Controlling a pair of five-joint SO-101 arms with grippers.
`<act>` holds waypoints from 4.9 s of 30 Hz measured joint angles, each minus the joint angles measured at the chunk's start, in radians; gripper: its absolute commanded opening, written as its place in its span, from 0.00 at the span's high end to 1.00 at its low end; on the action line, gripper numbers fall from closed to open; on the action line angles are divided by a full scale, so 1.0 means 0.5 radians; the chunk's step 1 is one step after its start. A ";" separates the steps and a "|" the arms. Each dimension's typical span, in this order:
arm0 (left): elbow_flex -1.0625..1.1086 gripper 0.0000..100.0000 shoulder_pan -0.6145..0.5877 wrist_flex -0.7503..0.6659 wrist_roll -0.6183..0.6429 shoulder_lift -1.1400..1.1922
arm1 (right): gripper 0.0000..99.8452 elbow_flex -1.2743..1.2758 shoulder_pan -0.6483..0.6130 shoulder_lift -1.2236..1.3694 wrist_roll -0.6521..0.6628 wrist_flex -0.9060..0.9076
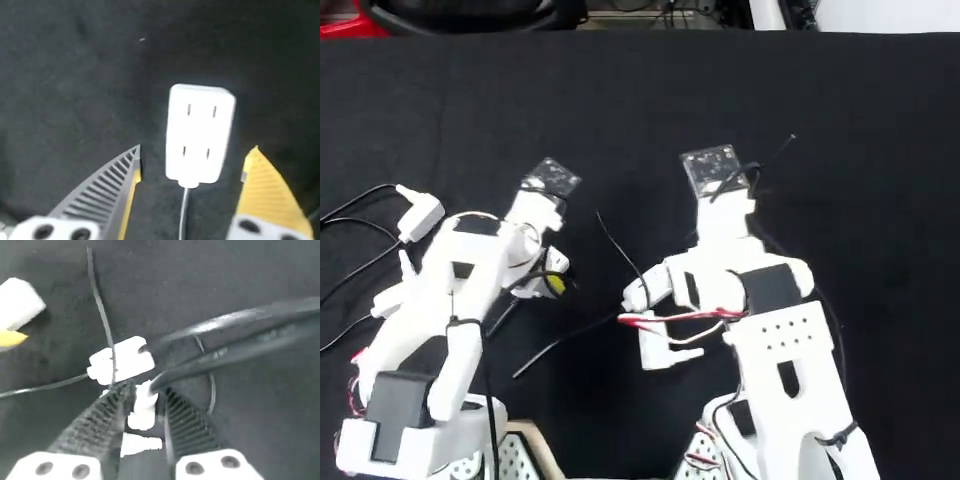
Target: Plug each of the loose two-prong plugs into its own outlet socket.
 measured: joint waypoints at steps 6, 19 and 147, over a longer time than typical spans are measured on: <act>0.000 0.68 -0.052 0.307 0.040 -0.451 | 0.99 0.150 -0.206 0.000 0.236 -0.420; 0.611 0.74 -0.832 0.488 0.031 -1.467 | 0.99 0.810 -0.881 0.074 0.792 -1.933; 1.602 0.74 -0.804 0.875 -0.117 -3.093 | 0.87 0.623 -0.899 1.602 0.239 -3.250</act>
